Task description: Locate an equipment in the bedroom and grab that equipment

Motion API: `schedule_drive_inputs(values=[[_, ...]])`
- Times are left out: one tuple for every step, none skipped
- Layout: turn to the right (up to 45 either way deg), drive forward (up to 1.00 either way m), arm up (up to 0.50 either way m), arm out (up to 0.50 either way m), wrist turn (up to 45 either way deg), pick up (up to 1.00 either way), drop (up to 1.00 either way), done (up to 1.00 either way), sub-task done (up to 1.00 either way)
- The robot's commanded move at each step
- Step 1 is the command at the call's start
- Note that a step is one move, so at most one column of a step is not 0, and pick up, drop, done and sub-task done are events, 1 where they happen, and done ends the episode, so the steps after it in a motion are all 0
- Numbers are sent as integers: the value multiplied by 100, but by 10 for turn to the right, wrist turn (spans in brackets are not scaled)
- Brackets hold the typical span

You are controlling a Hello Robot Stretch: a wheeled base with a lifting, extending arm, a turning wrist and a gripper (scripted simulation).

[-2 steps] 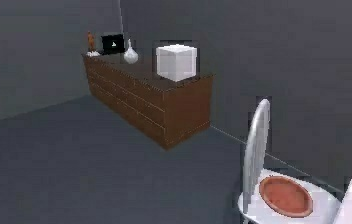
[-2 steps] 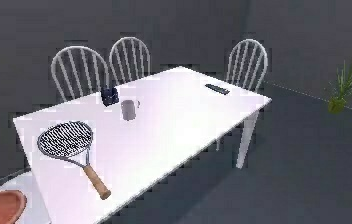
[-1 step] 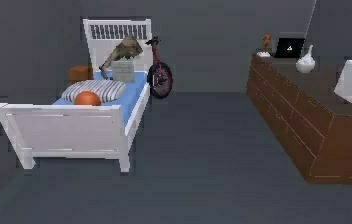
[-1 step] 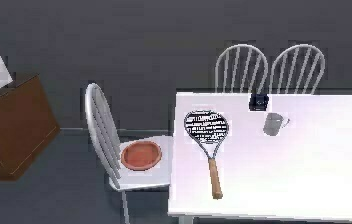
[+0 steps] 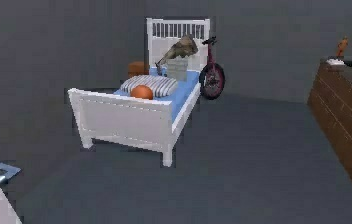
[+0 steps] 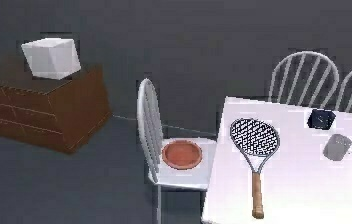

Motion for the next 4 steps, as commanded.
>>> schedule_drive_inputs(values=[[0, 60, 0, 0, 0, 0, 0, 0, 0], [-270, 0, 0, 0, 0, 0, 0, 0, 0], [0, 40, 0, 0, 0, 0, 0, 0, 0], [-360, 0, 0, 0, 0, 0, 0, 0, 0]])
